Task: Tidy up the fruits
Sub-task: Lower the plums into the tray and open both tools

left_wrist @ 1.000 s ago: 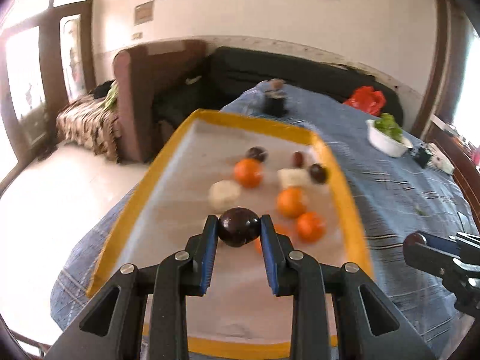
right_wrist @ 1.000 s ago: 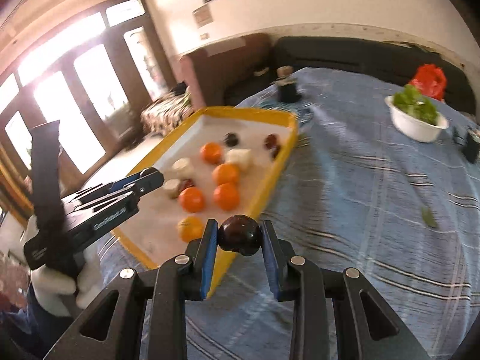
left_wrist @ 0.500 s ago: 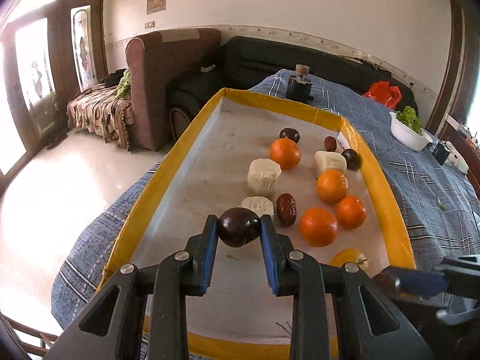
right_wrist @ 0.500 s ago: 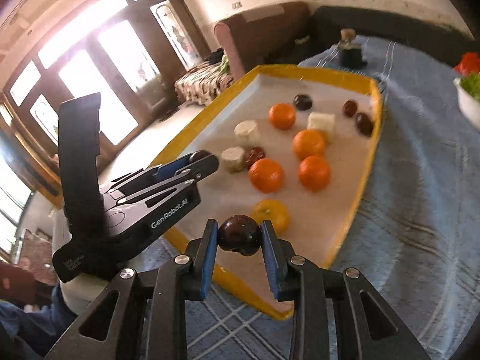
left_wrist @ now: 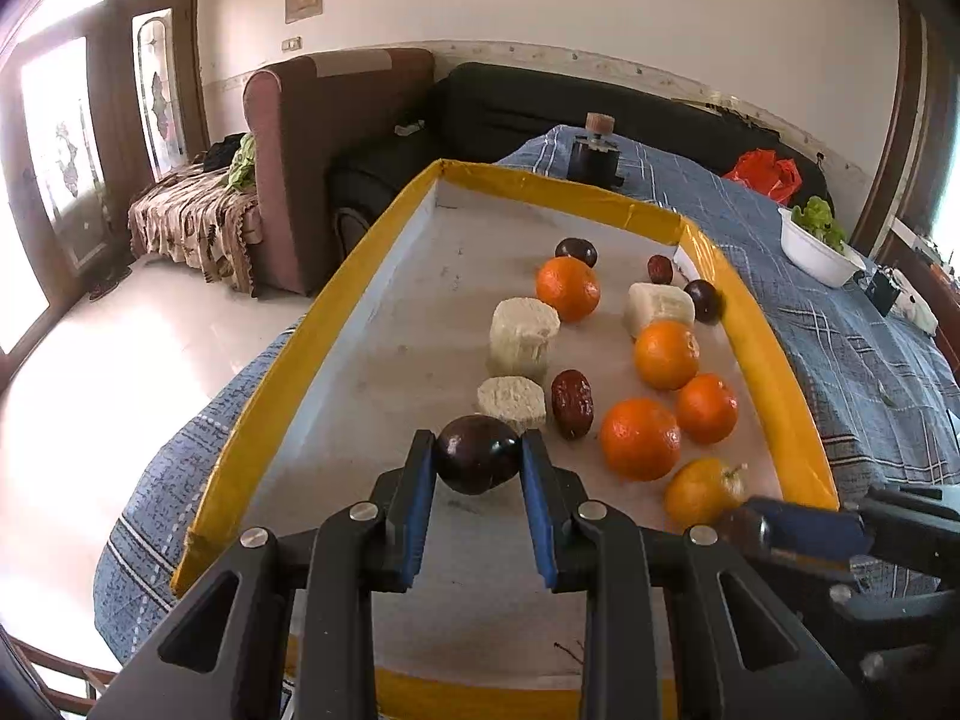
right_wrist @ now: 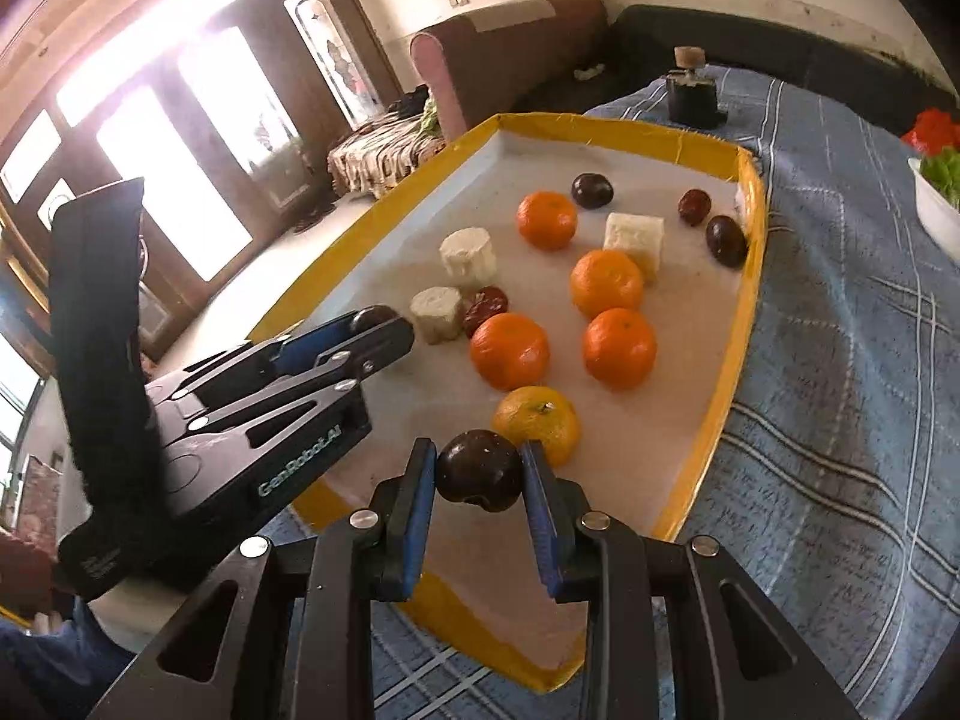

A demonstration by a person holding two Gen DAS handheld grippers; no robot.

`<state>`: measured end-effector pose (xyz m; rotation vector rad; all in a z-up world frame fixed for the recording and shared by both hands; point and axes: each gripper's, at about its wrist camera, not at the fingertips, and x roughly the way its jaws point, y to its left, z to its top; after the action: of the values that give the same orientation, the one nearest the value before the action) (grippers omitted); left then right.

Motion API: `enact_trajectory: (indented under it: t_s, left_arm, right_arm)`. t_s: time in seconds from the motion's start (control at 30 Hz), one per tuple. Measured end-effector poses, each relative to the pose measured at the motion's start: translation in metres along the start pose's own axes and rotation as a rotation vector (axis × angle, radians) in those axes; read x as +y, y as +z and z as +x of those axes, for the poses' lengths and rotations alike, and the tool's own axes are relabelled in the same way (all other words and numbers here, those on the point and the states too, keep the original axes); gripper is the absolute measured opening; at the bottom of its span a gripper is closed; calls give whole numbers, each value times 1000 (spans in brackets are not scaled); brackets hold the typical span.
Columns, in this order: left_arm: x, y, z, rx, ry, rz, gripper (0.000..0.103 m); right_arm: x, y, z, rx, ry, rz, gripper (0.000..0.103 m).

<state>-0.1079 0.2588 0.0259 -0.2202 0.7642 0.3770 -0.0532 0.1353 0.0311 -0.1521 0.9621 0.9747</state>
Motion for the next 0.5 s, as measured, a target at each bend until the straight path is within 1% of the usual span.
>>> enact_trajectory:
  t_s: [0.2,0.3,0.5]
  left_arm:
    - [-3,1,7,44,-27,13,28]
    - [-4,1,9,56,-37,23,28]
    - [-7,-1,8,57,-33,43,27]
  right_arm:
    - [-2,2,4,-24,-77,-49,33]
    - [-2,2,6,-27,-70,-59,33]
    - [-3,2,7,-35,-69,-66,35]
